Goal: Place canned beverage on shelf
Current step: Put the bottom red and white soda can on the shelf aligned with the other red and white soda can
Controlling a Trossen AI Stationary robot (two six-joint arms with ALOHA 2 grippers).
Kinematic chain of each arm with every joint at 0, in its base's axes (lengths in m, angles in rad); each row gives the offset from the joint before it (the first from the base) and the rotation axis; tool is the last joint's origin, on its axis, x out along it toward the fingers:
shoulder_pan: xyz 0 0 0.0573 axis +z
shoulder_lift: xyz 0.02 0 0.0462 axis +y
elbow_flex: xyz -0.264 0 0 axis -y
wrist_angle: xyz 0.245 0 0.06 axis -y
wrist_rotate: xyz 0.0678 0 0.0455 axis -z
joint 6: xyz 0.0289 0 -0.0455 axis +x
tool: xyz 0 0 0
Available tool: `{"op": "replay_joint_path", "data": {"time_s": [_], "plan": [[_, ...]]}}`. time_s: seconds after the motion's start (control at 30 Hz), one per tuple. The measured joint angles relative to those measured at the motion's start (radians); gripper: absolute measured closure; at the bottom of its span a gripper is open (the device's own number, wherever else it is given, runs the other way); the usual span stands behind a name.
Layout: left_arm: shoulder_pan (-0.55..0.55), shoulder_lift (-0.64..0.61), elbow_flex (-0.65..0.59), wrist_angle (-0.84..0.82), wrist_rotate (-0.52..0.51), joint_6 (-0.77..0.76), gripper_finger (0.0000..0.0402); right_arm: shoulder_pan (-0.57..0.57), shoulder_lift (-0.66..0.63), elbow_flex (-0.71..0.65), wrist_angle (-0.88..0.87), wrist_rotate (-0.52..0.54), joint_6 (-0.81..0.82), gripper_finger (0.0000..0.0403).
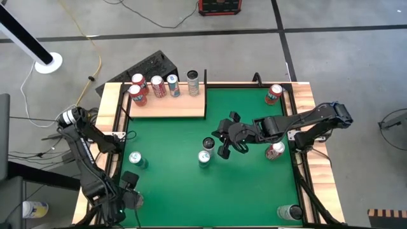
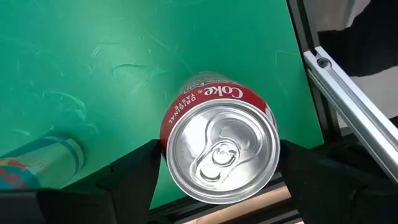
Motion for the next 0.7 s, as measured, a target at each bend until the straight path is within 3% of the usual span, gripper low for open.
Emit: {"op": "replay_joint_path", "data": {"time_s": [0.3,0.57,0.7], "plan": [[0.003,-0.006,-0.051,0.058,-0.027,0.059,0.0106,0.0,0.0,0.0,0.0,0.0,0.0,0.0378],[0.037,-0.024,-0.056,0.048,-0.015,0.086,0.0156,0.0,0.0,0.0,0.001,0.001,0.001,0.0378],[0.054,-0.045,-0.06,0.045,-0.023,0.086,0.016,0.0,0.0,0.0,0.001,0.002,0.003,0.0378]]}}
